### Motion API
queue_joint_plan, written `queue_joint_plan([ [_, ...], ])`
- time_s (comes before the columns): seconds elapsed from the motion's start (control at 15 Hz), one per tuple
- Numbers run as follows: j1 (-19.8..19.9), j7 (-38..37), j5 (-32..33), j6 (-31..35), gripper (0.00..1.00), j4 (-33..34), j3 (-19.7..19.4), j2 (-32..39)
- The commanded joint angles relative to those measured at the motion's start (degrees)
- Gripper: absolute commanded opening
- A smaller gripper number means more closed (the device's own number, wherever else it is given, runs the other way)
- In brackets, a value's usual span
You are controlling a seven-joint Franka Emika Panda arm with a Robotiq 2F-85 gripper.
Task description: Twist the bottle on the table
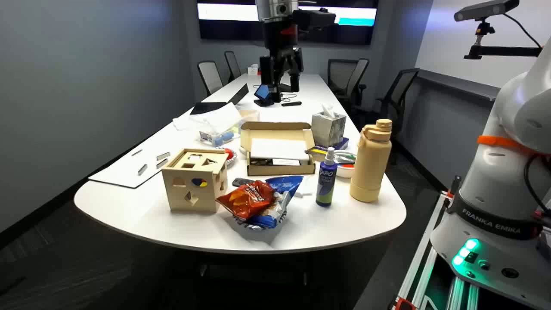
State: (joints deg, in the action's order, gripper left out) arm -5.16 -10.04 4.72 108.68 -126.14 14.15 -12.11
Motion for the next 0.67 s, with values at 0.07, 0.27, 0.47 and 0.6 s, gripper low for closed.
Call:
queue_joint_plan([
  [0.07, -1.3, -0.2, 0.3, -0.1, 1.00, 0.2, -1.2, 0.1],
  [0.27, -0.9, -1.6, 0.4, 0.0, 1.00, -0.2, -1.5, -0.3],
  [0.47, 0.6, -5.5, -0.5, -0.1, 1.00, -2.8, -3.7, -3.6],
  [0.6, 1.8, -8.3, -1.5, -1.4, 1.00, -5.7, -5.8, -6.9],
])
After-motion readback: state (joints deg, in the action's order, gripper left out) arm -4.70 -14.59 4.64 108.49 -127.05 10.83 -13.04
